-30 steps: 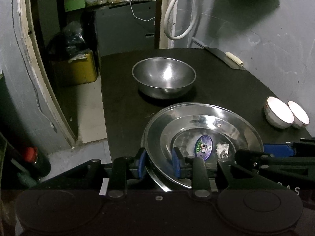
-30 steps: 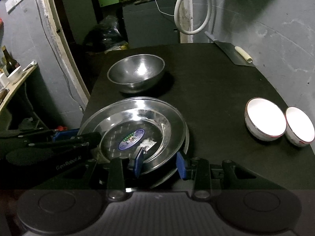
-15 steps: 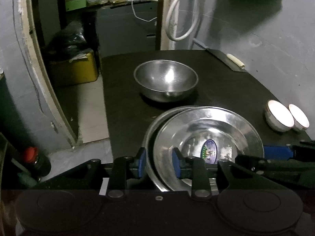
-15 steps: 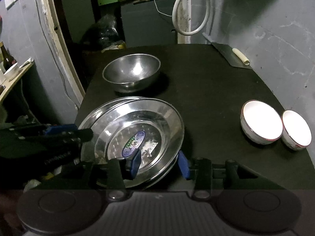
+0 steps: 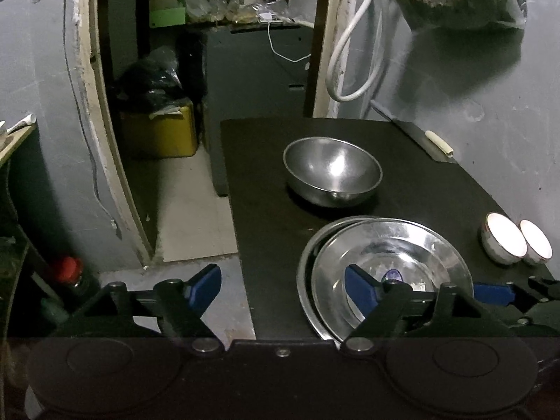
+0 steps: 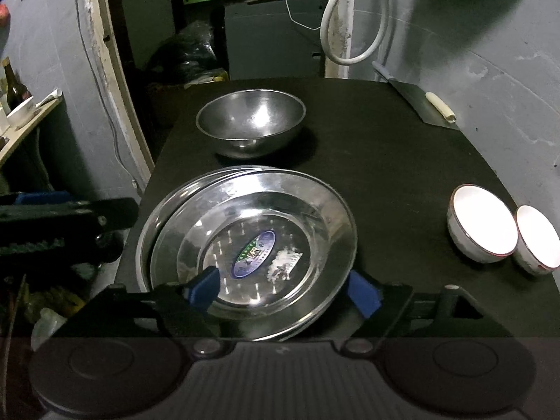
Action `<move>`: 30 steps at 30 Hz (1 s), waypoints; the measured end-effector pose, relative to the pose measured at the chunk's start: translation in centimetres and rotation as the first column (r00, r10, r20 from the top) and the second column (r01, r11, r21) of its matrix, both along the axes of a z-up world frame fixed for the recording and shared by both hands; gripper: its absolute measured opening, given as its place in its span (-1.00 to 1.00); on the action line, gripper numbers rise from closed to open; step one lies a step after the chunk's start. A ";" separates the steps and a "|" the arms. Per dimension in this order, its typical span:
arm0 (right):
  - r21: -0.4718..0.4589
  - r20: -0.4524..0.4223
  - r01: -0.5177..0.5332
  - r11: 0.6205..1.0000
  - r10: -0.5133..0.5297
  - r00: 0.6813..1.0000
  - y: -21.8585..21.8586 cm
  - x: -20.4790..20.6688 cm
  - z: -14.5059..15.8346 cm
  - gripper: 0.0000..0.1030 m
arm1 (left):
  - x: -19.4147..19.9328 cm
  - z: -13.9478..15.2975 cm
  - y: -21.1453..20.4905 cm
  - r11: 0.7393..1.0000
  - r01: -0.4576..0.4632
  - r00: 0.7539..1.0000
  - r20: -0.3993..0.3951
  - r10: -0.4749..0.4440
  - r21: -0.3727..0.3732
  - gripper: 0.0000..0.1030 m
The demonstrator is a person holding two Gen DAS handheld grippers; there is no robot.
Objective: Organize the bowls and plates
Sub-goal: 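Open both grippers and raise them off the plate stack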
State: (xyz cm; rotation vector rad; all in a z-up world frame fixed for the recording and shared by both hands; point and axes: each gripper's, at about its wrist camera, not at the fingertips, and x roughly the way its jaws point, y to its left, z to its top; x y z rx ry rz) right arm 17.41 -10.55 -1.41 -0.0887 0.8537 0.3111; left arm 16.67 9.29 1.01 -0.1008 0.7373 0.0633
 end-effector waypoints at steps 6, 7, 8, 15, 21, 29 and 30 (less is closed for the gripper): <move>-0.004 -0.008 -0.001 1.000 0.001 1.000 0.8 0.2 -0.7 0.88 | -0.7 0.8 0.7 1.000 -0.016 1.000 0.022 0.016 -0.001 0.73; -0.007 -0.008 -0.001 1.000 0.001 1.000 0.9 0.2 -0.7 0.88 | -0.9 1.0 0.8 1.000 -0.018 0.999 0.030 0.018 -0.003 0.74; -0.006 -0.008 0.001 1.000 -0.001 1.000 0.9 0.2 -0.8 0.88 | -1.0 1.2 0.9 1.000 -0.019 0.999 0.033 0.019 -0.005 0.76; 0.063 0.043 0.018 0.998 -0.020 0.999 -0.6 -1.3 0.6 0.99 | -1.9 2.2 1.1 0.999 -0.024 0.997 0.074 0.027 -0.039 0.98; 0.125 0.118 0.010 0.992 -0.025 0.993 -2.9 -3.8 2.8 0.99 | -3.0 3.1 0.6 0.997 -0.032 0.994 0.106 0.040 -0.074 0.98; 0.214 0.195 0.023 0.976 -0.066 0.979 -8.3 -9.0 5.4 1.00 | -6.2 4.4 -0.9 0.996 -0.049 0.991 0.119 0.059 -0.080 0.98; 0.223 0.196 0.022 0.975 -0.067 0.978 -9.0 -9.8 5.6 1.00 | -6.8 4.6 -1.3 0.996 -0.046 0.992 0.117 0.054 -0.078 0.98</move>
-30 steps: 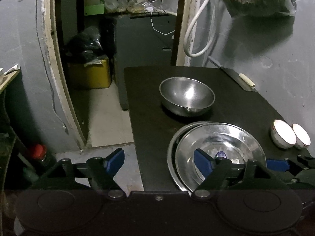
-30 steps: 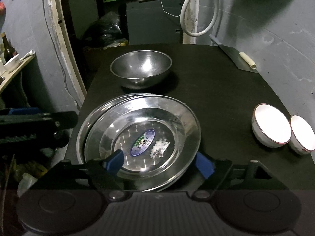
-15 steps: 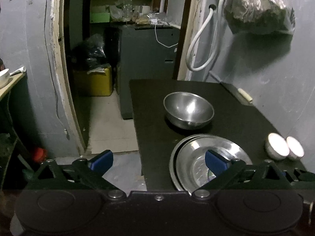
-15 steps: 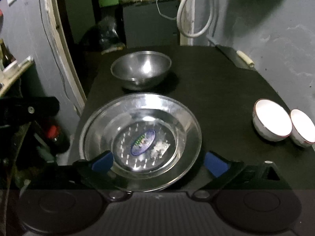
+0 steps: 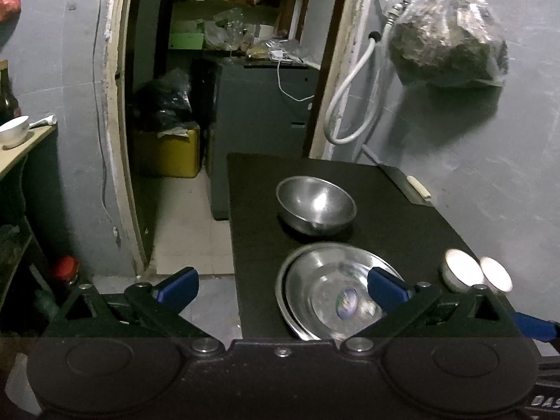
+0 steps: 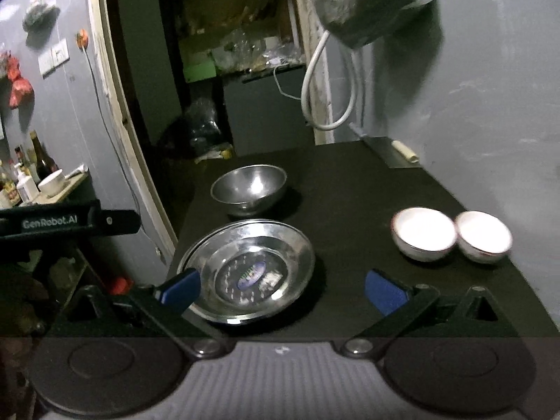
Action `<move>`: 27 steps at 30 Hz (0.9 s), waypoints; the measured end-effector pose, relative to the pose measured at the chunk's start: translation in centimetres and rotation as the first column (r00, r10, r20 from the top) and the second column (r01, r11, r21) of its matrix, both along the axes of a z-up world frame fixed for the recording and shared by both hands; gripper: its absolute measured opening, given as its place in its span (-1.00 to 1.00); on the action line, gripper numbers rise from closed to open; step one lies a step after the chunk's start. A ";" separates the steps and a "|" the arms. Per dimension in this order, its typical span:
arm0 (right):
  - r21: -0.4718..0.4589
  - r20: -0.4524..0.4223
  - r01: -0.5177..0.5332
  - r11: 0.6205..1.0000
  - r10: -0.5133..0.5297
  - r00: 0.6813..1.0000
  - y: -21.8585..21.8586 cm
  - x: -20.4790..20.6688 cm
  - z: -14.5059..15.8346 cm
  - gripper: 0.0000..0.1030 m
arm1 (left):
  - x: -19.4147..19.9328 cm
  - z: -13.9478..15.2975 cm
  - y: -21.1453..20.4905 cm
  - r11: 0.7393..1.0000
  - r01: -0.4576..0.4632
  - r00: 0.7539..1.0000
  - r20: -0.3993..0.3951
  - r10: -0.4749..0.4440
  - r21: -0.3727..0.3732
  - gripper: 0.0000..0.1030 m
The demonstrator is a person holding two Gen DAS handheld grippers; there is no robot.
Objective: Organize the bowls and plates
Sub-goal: 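Open both grippers and raise them off the plate stack, then move both grippers to the small deep steel bowl rim and close them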
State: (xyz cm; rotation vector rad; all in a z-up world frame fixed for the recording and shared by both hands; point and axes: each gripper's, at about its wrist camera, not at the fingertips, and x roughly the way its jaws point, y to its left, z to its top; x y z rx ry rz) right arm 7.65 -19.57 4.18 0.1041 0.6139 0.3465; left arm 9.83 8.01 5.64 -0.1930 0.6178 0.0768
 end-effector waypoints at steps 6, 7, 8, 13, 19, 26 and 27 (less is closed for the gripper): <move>0.048 -0.019 -0.001 0.999 0.001 1.000 -3.8 -4.1 0.2 1.00 | -4.2 0.8 -2.6 1.000 0.023 1.000 0.004 -0.023 0.019 0.98; 0.060 -0.018 0.005 0.998 -0.004 1.000 -4.4 -4.6 0.2 1.00 | -4.8 0.9 -3.0 0.999 0.031 1.000 0.000 -0.031 0.024 0.98; 0.072 -0.015 0.011 0.997 -0.010 1.000 -4.8 -5.1 0.2 1.00 | -5.3 1.0 -3.4 0.999 0.039 0.999 -0.007 -0.039 0.034 0.98; 0.120 -0.009 0.033 0.992 -0.033 0.999 -6.1 -6.8 -0.4 1.00 | -7.9 1.1 -5.1 0.993 0.074 0.997 -0.043 -0.070 0.089 0.98; 0.177 -0.022 0.061 0.982 -0.058 0.998 -7.8 -7.4 0.1 1.00 | -8.1 1.8 -5.3 0.995 0.053 0.994 -0.099 -0.045 0.087 0.98; 0.270 -0.040 0.132 0.954 -0.126 0.991 -11.6 -7.2 2.2 1.00 | -5.0 4.4 -2.7 0.998 -0.006 0.998 -0.059 0.009 0.055 0.98; 0.290 -0.042 0.135 0.947 -0.128 0.991 -12.0 -6.8 2.5 1.00 | -4.5 4.7 -2.0 0.999 -0.014 0.999 -0.051 0.016 0.045 0.98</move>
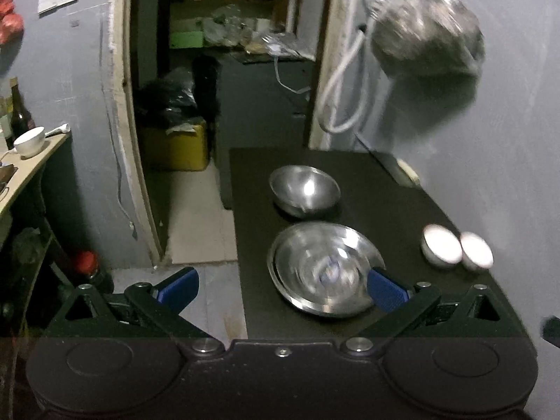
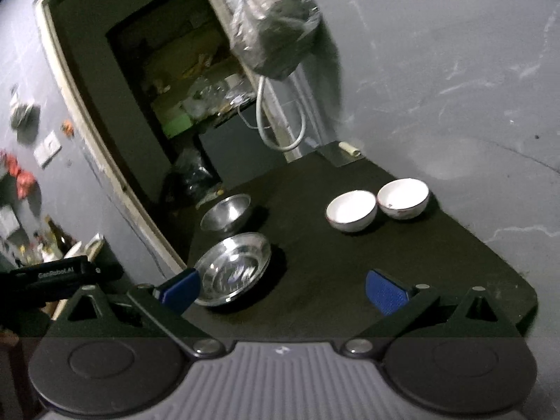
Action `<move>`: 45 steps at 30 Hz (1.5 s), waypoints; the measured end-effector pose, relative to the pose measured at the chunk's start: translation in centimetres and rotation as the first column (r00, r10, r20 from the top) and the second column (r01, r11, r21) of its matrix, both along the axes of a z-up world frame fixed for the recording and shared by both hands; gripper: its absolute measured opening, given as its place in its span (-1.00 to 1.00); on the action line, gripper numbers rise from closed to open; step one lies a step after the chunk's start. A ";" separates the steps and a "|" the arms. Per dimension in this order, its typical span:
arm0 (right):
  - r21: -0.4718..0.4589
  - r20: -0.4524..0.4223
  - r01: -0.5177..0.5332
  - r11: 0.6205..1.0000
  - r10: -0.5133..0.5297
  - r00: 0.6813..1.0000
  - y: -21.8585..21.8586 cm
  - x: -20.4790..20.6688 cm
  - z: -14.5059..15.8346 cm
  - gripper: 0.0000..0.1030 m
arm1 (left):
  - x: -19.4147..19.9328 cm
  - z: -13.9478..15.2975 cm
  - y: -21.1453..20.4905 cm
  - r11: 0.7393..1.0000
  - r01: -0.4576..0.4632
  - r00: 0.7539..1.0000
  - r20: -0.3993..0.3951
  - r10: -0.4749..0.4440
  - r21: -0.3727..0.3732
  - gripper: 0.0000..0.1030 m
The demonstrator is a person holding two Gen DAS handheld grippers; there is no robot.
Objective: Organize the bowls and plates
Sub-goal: 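Move both grippers to the small deep steel bowl rim and close them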
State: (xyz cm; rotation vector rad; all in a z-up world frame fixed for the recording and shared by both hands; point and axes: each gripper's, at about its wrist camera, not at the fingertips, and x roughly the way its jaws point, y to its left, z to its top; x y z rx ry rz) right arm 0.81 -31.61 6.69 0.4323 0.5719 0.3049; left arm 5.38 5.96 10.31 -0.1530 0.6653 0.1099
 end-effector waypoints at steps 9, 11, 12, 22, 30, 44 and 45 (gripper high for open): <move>-0.014 0.128 0.044 0.999 -0.041 0.991 3.3 8.0 7.2 1.00 | 9.4 0.9 5.9 0.997 0.042 0.998 0.050 -0.039 -0.058 0.99; -0.024 0.125 0.038 0.999 -0.035 0.992 5.0 11.2 8.5 1.00 | 12.4 0.4 6.9 0.996 0.050 0.998 0.052 -0.046 -0.072 0.98; -0.039 0.107 0.042 0.998 -0.038 0.994 6.1 13.0 8.7 1.00 | 14.0 0.0 7.4 0.995 0.053 0.998 0.048 -0.049 -0.081 0.98; -0.140 -0.155 0.045 0.989 -0.067 0.986 16.6 25.2 0.1 0.91 | 25.8 -8.8 10.5 0.981 0.066 0.995 -0.068 -0.079 -0.184 0.98; -0.173 -0.258 0.033 0.984 -0.078 0.963 19.9 29.5 -5.2 0.51 | 29.6 -13.1 10.9 0.971 0.111 0.987 -0.095 -0.133 -0.212 0.81; -0.129 -0.350 -0.021 0.991 -0.026 0.936 22.6 33.3 -8.8 0.12 | 31.9 -15.0 10.2 0.934 0.213 0.958 -0.127 -0.258 -0.288 -0.44; -0.123 -0.355 -0.021 0.992 -0.024 0.934 22.6 33.5 -9.0 0.06 | 31.9 -15.1 10.2 0.931 0.217 0.955 -0.133 -0.265 -0.293 -0.44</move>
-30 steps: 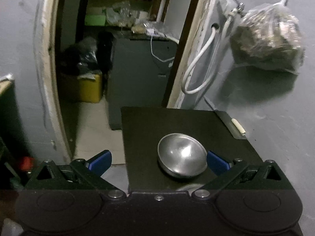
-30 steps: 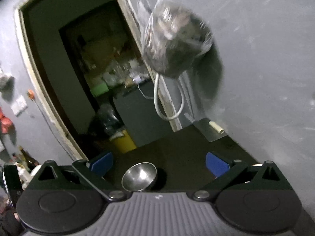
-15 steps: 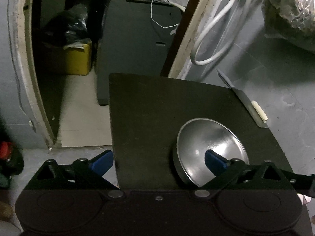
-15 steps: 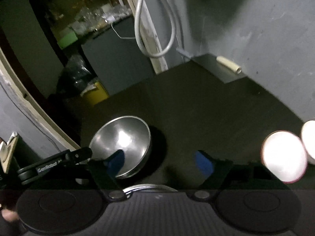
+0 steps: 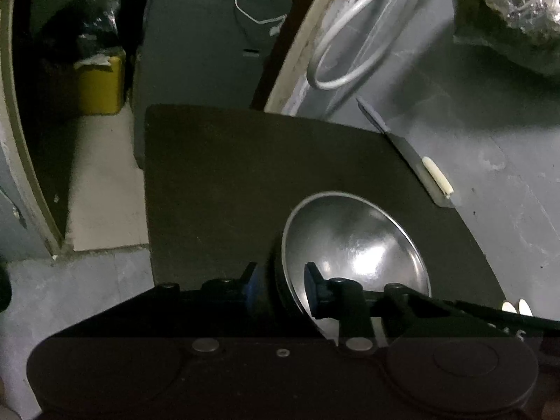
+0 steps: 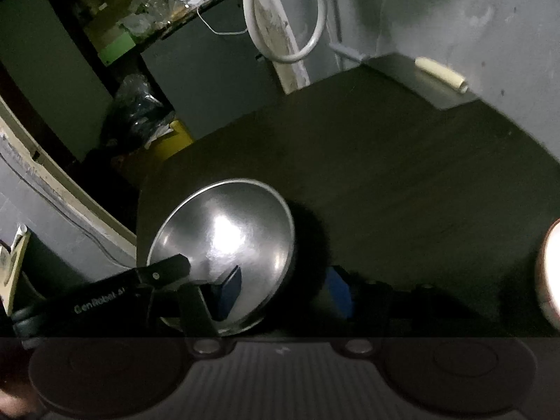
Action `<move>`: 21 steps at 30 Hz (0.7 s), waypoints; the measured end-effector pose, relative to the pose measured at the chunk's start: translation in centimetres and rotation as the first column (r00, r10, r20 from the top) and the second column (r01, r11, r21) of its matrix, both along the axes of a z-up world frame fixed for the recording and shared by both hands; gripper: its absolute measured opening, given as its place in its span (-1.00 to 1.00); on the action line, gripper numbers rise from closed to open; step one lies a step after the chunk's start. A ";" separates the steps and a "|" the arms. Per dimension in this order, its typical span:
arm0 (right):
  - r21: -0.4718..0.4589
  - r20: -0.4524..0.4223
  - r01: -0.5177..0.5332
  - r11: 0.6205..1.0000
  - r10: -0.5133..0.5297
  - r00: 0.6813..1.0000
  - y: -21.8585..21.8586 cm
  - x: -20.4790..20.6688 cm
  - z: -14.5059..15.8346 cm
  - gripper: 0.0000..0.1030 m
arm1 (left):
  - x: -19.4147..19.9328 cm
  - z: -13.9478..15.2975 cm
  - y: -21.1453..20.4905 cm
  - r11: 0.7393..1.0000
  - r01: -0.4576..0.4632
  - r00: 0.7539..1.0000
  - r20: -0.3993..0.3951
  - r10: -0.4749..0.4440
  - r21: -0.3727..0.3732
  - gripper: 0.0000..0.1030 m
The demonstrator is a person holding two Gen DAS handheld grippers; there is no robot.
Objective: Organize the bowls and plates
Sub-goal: 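Move both grippers to the small deep steel bowl rim and close them, then lift the steel bowl with both grippers and carry it toward the plate stack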
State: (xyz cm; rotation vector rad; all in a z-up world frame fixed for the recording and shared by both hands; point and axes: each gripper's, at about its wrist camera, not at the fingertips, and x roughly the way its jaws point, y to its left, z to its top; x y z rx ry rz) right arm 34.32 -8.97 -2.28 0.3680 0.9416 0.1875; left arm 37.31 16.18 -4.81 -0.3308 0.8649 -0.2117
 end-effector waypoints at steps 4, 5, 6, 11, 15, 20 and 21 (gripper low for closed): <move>0.015 -0.017 0.003 1.000 -0.002 1.000 0.2 0.2 -0.5 -0.27 | 0.0 -0.3 0.1 0.999 0.014 1.000 -0.006 -0.015 -0.030 -0.60; 0.017 -0.011 -0.001 1.000 0.001 1.000 0.2 0.1 -0.4 -0.36 | -0.1 -0.3 0.0 0.999 0.015 1.000 -0.005 -0.015 -0.028 -0.60; 0.016 -0.007 -0.006 1.000 0.006 1.000 0.3 0.1 -0.3 -0.43 | -0.1 -0.2 0.0 1.000 0.017 1.000 -0.002 -0.017 -0.025 -0.61; -0.009 0.045 -0.019 1.000 0.020 0.999 0.3 -0.9 0.8 -0.53 | -1.3 1.4 -0.1 0.999 0.031 0.997 0.072 -0.031 -0.010 -0.62; 0.012 0.124 -0.015 1.000 0.014 0.992 -0.7 -2.8 3.2 -0.53 | -2.8 4.1 -0.7 0.999 0.047 0.987 0.156 -0.048 0.007 -0.62; 0.055 0.226 -0.016 0.998 0.003 0.974 -2.8 -6.3 6.5 -0.53 | -5.8 7.7 -2.1 0.997 0.069 0.965 0.250 -0.076 0.034 -0.62; 0.065 0.238 -0.015 0.998 -0.001 0.971 -3.3 -7.0 7.0 -0.53 | -6.6 8.4 -2.4 0.996 0.075 0.961 0.265 -0.083 0.037 -0.62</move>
